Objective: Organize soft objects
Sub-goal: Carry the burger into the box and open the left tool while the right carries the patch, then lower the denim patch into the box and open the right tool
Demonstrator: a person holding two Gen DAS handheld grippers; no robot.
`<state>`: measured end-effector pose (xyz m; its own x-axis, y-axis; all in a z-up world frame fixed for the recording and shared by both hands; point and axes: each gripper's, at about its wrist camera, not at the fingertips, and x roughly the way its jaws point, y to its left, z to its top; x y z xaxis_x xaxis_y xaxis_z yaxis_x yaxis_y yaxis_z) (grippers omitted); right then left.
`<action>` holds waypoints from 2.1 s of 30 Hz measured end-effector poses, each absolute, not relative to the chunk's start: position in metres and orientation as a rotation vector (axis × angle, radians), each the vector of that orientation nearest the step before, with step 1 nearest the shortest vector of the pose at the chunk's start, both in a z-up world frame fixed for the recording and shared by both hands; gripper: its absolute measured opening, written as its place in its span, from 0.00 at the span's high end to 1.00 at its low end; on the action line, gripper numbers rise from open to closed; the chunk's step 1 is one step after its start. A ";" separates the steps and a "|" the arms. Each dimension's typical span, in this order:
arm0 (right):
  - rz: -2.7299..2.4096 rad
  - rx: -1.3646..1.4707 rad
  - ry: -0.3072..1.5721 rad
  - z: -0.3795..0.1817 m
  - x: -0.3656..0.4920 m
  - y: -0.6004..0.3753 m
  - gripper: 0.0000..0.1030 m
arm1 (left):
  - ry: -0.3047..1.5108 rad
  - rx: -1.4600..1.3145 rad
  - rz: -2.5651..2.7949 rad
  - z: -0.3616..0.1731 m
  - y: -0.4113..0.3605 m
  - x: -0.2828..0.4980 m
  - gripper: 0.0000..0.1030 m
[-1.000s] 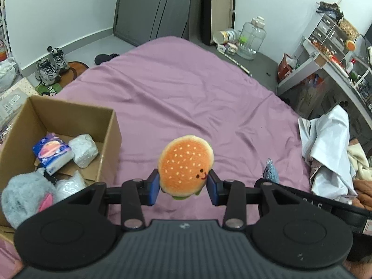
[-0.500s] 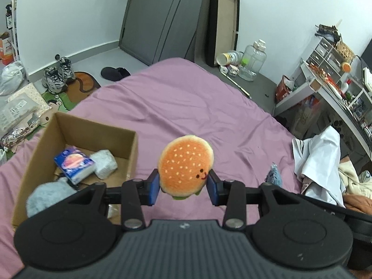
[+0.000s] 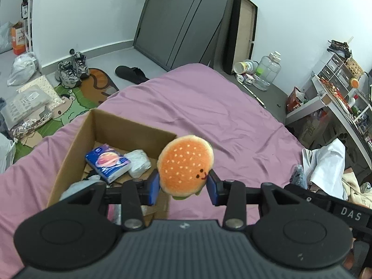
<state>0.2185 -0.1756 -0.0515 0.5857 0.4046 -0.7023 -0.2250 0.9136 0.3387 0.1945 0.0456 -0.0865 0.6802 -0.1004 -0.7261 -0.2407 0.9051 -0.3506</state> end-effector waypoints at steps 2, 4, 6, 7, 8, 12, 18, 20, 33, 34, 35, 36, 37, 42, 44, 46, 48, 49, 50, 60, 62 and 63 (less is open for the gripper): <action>0.375 0.214 0.873 -0.050 0.216 -0.171 0.67 | 0.834 -0.452 0.081 -0.090 0.052 0.191 0.60; 0.384 0.201 0.870 -0.048 0.214 -0.166 0.67 | 0.845 -0.460 0.078 -0.095 0.058 0.186 0.60; 0.392 0.185 0.866 -0.046 0.210 -0.159 0.67 | 0.861 -0.464 0.071 -0.101 0.063 0.181 0.60; 0.397 0.175 0.865 -0.045 0.208 -0.155 0.67 | 0.867 -0.468 0.070 -0.104 0.065 0.179 0.60; 0.400 0.167 0.864 -0.044 0.206 -0.151 0.67 | 0.873 -0.474 0.070 -0.107 0.067 0.177 0.60; 0.408 0.129 0.861 -0.042 0.200 -0.138 0.67 | 0.895 -0.498 0.068 -0.118 0.075 0.172 0.60; 0.418 0.106 0.841 -0.036 0.195 -0.121 0.67 | 0.964 -0.541 0.069 -0.130 0.086 0.169 0.42; 0.424 0.097 0.836 -0.035 0.193 -0.113 0.67 | 0.970 -0.562 0.060 -0.132 0.090 0.168 0.30; 0.452 0.110 0.839 -0.043 0.198 -0.071 0.67 | 0.878 -0.575 0.092 -0.111 0.122 0.161 0.27; 0.455 0.113 0.842 -0.045 0.199 -0.067 0.67 | 0.875 -0.574 0.096 -0.110 0.125 0.160 0.27; 0.458 0.117 0.846 -0.047 0.201 -0.063 0.67 | 0.871 -0.570 0.098 -0.110 0.127 0.159 0.27; 0.462 0.123 0.849 -0.049 0.202 -0.059 0.67 | 0.869 -0.565 0.099 -0.110 0.130 0.158 0.27; 0.463 0.127 0.852 -0.051 0.203 -0.056 0.67 | 0.869 -0.562 0.101 -0.110 0.132 0.158 0.27; 0.458 0.148 0.870 -0.058 0.210 -0.044 0.66 | 0.884 -0.560 0.117 -0.112 0.148 0.158 0.27; 0.455 0.152 0.874 -0.061 0.212 -0.040 0.66 | 0.886 -0.547 0.129 -0.110 0.154 0.158 0.27; 0.452 0.167 0.884 -0.064 0.215 -0.038 0.60 | 0.886 -0.535 0.135 -0.107 0.158 0.159 0.27; 0.444 0.173 0.882 -0.065 0.216 -0.037 0.56 | 0.882 -0.524 0.144 -0.105 0.160 0.159 0.25; 0.434 0.171 0.876 -0.065 0.217 -0.038 0.50 | 0.881 -0.518 0.151 -0.104 0.161 0.159 0.24; 0.426 0.169 0.868 -0.063 0.216 -0.039 0.49 | 0.880 -0.513 0.157 -0.104 0.161 0.160 0.21; 0.446 0.234 0.845 -0.041 0.214 -0.059 0.38 | 0.888 -0.448 0.122 -0.089 0.138 0.163 0.11; 0.457 0.251 0.852 -0.038 0.215 -0.064 0.37 | 0.886 -0.442 0.131 -0.084 0.135 0.162 0.10; 0.460 0.253 0.852 -0.036 0.214 -0.067 0.36 | 0.882 -0.439 0.134 -0.081 0.133 0.161 0.10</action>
